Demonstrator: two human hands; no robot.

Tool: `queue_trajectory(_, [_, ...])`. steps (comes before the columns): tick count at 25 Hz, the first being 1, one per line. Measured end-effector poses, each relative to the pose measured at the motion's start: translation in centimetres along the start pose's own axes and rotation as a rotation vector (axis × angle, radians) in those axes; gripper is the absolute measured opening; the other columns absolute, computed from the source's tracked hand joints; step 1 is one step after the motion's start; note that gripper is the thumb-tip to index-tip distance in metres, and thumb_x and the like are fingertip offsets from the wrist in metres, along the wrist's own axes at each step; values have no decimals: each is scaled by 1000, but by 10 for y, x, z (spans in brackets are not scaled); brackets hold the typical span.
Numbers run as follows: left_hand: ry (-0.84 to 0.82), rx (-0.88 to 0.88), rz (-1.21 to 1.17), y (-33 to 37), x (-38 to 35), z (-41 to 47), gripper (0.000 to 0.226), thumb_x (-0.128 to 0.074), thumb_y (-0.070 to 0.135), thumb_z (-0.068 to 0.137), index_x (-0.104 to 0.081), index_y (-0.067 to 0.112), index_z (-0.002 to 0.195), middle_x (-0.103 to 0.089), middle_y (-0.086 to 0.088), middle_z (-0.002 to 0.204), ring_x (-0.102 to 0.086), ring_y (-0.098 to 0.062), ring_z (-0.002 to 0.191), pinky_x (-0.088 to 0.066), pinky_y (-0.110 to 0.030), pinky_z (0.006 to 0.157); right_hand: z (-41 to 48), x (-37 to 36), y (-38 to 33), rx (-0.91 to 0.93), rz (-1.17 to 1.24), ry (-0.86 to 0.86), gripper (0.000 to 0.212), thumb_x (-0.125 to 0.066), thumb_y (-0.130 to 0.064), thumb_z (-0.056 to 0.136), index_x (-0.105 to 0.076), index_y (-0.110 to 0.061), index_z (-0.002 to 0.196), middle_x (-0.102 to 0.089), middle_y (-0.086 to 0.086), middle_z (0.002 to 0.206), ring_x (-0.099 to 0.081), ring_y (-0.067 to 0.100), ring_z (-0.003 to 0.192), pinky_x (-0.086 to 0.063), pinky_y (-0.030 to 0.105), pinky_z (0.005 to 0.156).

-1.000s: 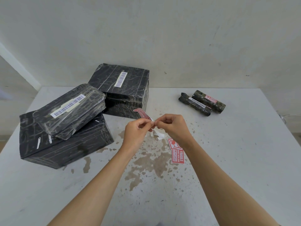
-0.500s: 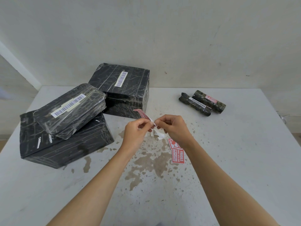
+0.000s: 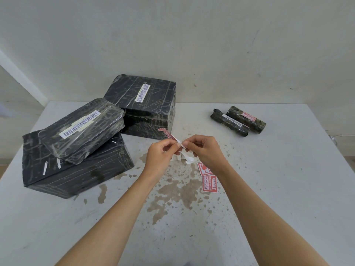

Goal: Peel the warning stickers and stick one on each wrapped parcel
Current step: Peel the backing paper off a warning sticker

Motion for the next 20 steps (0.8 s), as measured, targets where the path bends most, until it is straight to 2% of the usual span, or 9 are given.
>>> queue_trajectory(6, [-3,23,-48,1,0,-1,14,-60,18,91,-72,12,87,-73,2,81,-67,-8,75,-46,-14,61,0,-1,1,-6,4,1,12,-64,-13,89,-72,-5,87,-66,4,71,-50,2,55,-42,16,55])
queue_trajectory(12, [-1,10,-49,3,0,-1,14,-60,19,91,-72,16,88,-73,2,81,-67,-7,74,-47,-12,61,-3,0,-4,-1,26,0,9,-68,-9,84,-72,-2,85,-71,4,75,-57,-1,59,-41,10,55])
queue_trajectory(14, [-7,13,-48,3,0,-1,14,-60,19,91,-72,16,88,-73,1,82,-67,-8,75,-47,-12,62,-3,1,-3,-18,39,1,8,-69,-10,83,-73,-3,85,-71,3,73,-56,6,61,-42,14,56])
queue_trajectory(16, [-16,13,-44,2,1,-1,14,-59,19,91,-72,16,87,-73,0,82,-67,-8,76,-47,-13,62,-2,1,-1,-29,45,-5,8,-69,-12,84,-73,-6,84,-70,8,74,-53,15,65,-41,21,56])
queue_trajectory(18, [-19,14,-42,2,2,-1,14,-59,19,91,-72,15,86,-73,0,82,-67,-9,76,-47,-14,62,-2,1,0,-30,39,-14,8,-68,-13,84,-74,-6,85,-70,15,77,-51,18,66,-41,24,57])
queue_trajectory(20, [-17,16,-38,1,2,-2,14,-59,19,91,-72,15,86,-73,0,82,-67,-8,76,-47,-14,63,-2,0,0,-28,34,-22,9,-67,-12,85,-74,-5,86,-68,13,73,-49,18,63,-41,25,57])
Point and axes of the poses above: each hand's wrist, its own z-axis towards the middle knuckle, its own x-axis out of the back of the hand, y = z × x, the point moved 3 cm from there along z, towards the middle knuckle
